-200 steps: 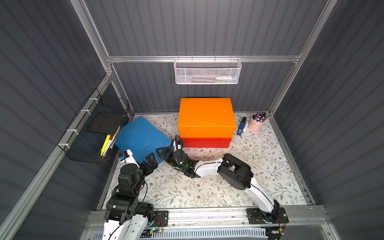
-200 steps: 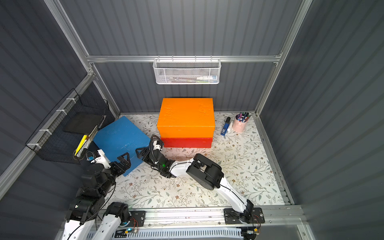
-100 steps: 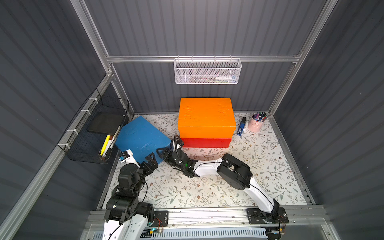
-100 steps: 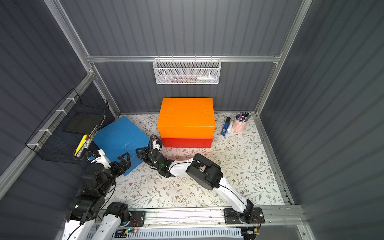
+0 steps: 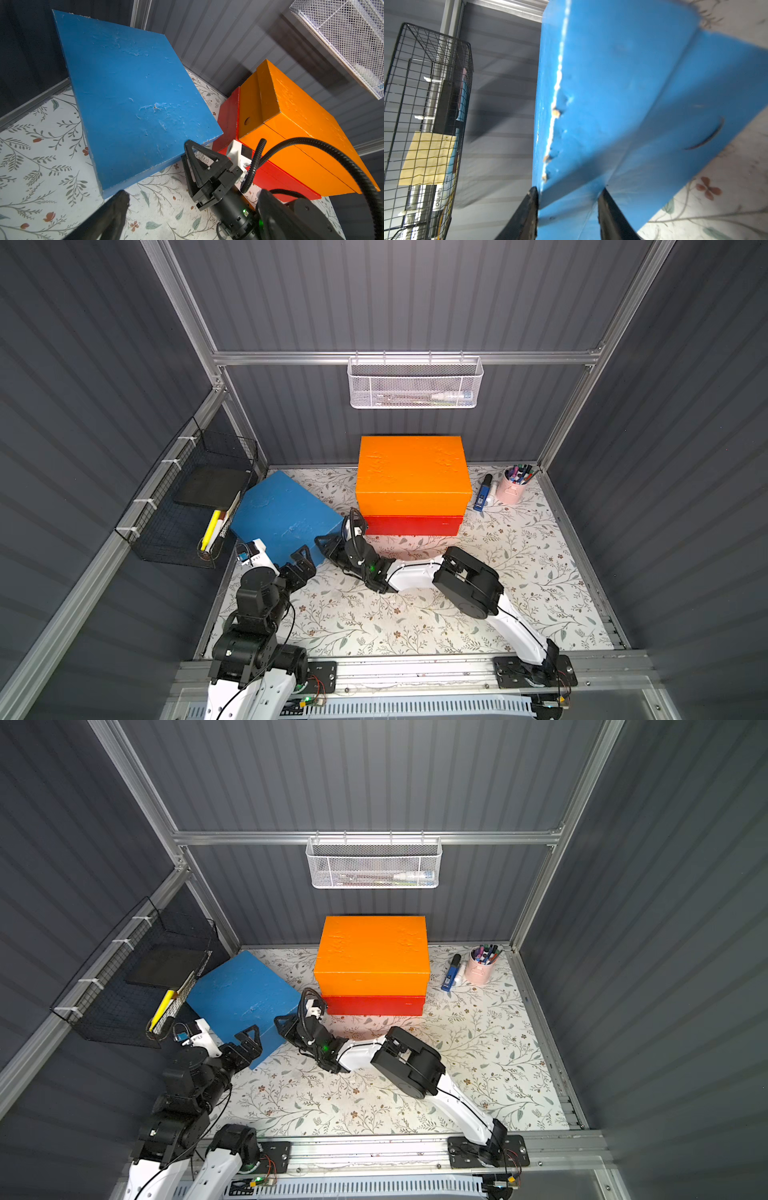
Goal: Stack the shoeboxes
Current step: Move the shoebox to the center of the board.
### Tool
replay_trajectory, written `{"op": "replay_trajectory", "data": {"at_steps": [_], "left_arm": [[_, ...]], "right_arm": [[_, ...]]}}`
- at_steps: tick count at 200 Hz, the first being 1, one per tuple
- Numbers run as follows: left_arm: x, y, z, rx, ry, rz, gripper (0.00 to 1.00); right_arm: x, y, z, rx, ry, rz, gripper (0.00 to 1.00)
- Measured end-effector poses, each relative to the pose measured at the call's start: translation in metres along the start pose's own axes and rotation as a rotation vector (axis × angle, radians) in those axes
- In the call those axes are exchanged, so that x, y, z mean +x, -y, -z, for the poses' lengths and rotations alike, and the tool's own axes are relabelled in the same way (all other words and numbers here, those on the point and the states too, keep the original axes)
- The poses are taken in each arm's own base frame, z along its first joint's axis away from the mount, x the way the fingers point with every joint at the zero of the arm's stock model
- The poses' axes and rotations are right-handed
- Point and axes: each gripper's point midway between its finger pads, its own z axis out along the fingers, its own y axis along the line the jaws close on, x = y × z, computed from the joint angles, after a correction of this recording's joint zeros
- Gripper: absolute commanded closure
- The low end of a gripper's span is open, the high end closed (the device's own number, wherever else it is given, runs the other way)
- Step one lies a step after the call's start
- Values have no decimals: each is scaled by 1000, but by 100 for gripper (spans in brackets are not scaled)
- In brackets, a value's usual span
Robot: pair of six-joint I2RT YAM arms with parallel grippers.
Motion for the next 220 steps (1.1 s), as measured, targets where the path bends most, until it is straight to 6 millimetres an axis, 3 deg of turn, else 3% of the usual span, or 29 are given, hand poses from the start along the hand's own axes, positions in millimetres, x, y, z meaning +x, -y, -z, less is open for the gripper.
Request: {"op": "replay_trajectory", "data": {"at_steps": [63,131,163,220], "left_arm": [[0,0,0,0,0,0,1],[0,0,0,-1,0,0,1],[1,-2,-2,-13,-6,-2,1],[15,-16,-24,-125,-88,-17,1]], "right_arm": [[-1,6,17,-12,3,-9,66],[4,22,97,23,-54,-43,66],[11,27,125,-2,-87,-68,67],[20,35,174,-23,-150,-90,63]]}}
